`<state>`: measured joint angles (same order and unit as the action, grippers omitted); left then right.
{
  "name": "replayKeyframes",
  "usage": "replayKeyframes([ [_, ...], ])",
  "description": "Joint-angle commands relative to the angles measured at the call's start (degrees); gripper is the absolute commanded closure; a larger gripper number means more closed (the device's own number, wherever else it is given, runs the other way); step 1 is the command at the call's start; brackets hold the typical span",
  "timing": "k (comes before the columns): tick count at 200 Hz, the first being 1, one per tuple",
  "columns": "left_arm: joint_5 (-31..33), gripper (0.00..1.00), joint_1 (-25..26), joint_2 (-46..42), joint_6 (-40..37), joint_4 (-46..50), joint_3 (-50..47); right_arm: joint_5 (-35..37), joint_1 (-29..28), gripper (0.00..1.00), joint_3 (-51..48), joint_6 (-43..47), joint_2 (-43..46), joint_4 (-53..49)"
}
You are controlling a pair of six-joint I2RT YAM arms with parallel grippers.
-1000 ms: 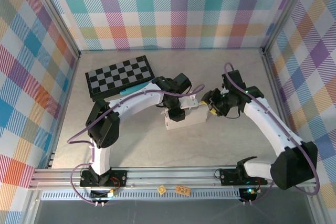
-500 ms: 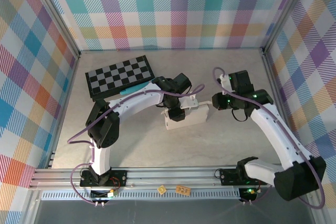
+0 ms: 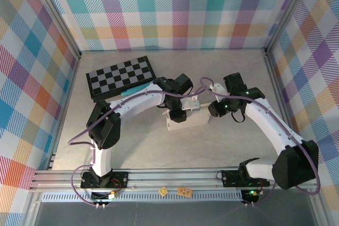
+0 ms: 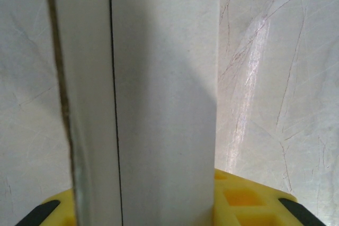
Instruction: Fold the paper box
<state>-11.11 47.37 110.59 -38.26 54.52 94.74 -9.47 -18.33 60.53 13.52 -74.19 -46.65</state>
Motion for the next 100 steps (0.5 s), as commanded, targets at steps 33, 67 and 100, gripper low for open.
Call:
replayKeyframes([
  [33, -1.44, 0.67, -4.75, -2.92, -5.78, 2.73, -6.97, -9.56, 2.07, 0.67, 8.41, 2.56, -1.28, -3.83],
  [67, 0.21, 0.63, -6.10, -9.11, -7.55, 0.40, -13.87, -15.68, 2.16, 0.67, 7.15, 3.23, -0.75, -4.32],
  [100, -0.03, 0.59, -7.46, -13.68, -10.41, -1.06, -19.36, -22.01, 2.16, 0.64, 5.39, 6.31, -3.01, -1.48],
])
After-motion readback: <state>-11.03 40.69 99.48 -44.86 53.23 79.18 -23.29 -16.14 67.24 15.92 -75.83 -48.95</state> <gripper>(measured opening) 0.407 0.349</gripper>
